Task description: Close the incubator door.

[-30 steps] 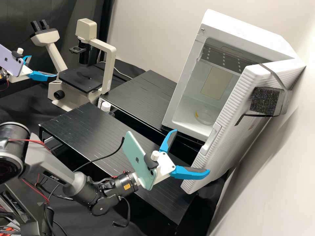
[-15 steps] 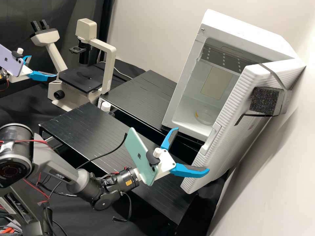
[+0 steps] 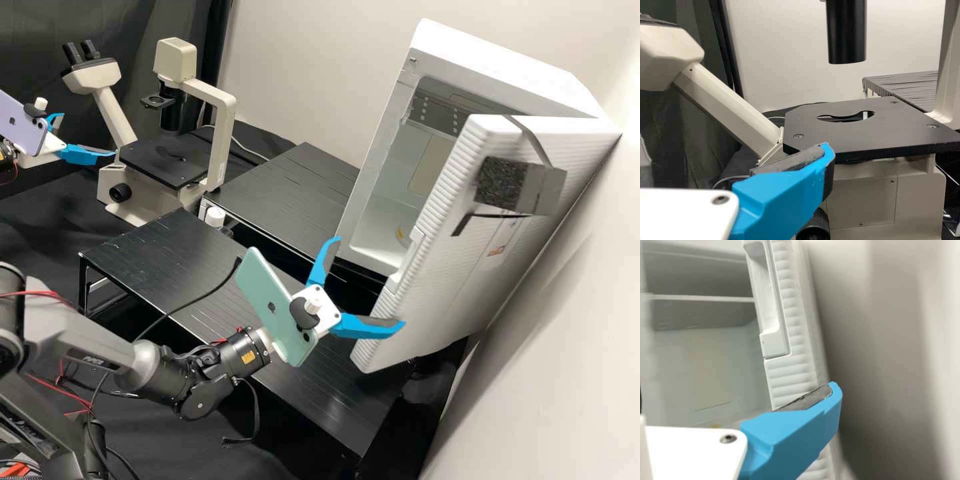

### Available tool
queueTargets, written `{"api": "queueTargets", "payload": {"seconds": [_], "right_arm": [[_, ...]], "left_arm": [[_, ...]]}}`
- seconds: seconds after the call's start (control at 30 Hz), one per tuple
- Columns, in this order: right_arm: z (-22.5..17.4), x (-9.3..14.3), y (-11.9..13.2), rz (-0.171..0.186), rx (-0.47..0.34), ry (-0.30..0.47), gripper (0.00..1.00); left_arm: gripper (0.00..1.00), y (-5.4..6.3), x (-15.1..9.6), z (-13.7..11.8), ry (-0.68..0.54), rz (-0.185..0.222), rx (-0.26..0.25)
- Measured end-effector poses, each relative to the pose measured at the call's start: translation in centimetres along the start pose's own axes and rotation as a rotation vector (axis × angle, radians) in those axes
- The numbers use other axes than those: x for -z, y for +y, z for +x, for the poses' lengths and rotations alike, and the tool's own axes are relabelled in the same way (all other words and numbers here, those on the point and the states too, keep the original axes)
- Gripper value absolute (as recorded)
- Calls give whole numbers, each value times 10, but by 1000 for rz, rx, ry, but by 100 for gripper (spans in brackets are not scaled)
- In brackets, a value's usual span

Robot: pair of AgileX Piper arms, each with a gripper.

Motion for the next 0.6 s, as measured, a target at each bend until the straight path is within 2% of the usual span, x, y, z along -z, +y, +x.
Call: {"api": "queueTargets", "payload": {"seconds": [0.07, 0.2, 0.3, 0.47, 0.6], "right_arm": [[-4, 14, -5, -13, 44, 69, 100], [-17, 48, -14, -36, 120, 281, 100], [-25, 63, -19, -30, 142, 374, 100], [-28, 68, -23, -12, 165, 405, 100], [-31, 68, -30, 35, 160, 397, 100]], "left_arm": [[100, 0, 0, 0, 0, 0, 0], [100, 0, 0, 0, 0, 0, 0], [100, 0, 0, 0, 0, 0, 0], [100, 0, 0, 0, 0, 0, 0], [100, 0, 0, 0, 0, 0, 0]]}}
